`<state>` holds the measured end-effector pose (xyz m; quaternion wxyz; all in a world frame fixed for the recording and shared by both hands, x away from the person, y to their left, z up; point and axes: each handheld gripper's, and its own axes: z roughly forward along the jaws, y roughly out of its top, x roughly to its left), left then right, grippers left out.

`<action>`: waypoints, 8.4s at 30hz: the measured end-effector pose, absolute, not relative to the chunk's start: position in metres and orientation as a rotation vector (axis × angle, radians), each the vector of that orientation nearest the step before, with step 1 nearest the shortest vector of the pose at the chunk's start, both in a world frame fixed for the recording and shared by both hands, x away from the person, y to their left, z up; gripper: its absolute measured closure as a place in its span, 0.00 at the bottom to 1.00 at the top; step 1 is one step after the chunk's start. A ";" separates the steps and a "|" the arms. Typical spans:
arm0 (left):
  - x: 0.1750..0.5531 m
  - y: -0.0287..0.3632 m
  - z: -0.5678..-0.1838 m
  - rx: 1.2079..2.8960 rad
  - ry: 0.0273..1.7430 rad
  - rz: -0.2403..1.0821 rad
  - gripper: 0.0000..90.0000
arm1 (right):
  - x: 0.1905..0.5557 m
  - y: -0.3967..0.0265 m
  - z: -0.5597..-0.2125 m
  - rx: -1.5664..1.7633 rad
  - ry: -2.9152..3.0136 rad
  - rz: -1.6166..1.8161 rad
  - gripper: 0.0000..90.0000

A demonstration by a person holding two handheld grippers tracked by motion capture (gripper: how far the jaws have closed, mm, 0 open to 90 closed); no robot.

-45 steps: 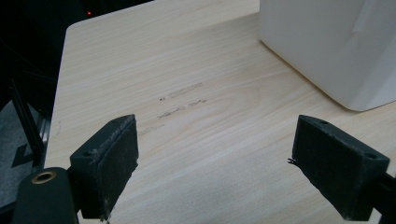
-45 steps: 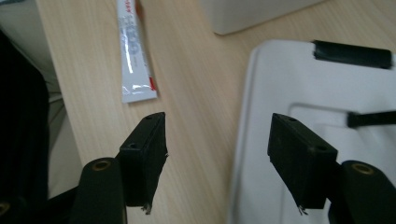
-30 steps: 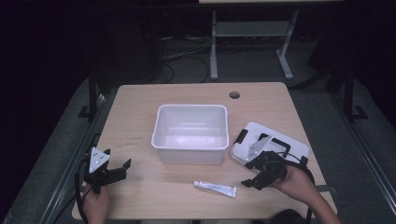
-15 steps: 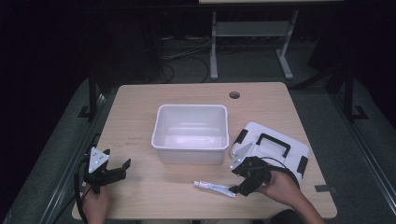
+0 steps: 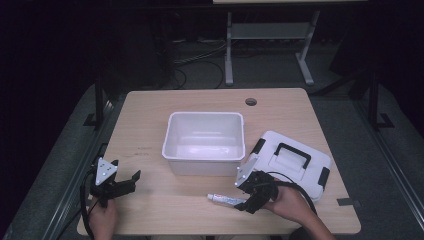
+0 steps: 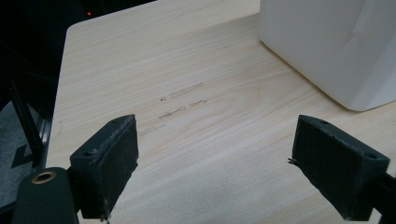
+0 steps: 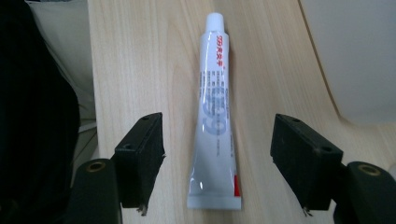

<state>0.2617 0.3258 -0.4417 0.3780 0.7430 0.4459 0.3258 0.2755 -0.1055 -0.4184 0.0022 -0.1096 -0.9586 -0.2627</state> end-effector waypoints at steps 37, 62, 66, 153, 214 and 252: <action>0.262 0.326 -0.442 1.899 1.136 0.827 0.15 | 0.286 -0.057 -0.437 -0.224 -3.044 -0.683 0.60; 0.263 0.328 -0.443 1.881 1.142 0.819 0.15 | 0.284 -0.053 -0.442 -0.157 -3.090 -0.628 0.79; 0.262 0.328 -0.443 1.881 1.142 0.819 0.15 | 0.285 -0.054 -0.442 -0.147 -3.086 -0.626 0.79; 0.264 0.329 -0.444 1.881 1.143 0.814 0.15 | 0.362 -0.021 -0.292 -0.073 -3.086 -0.770 0.79; 0.264 0.330 -0.443 1.878 1.144 0.814 0.15 | 0.403 -0.019 -0.361 -0.247 -2.983 -0.686 0.78; 0.264 0.329 -0.444 1.885 1.146 0.814 0.15 | 0.399 -0.077 -0.307 -0.426 -3.023 -0.747 0.50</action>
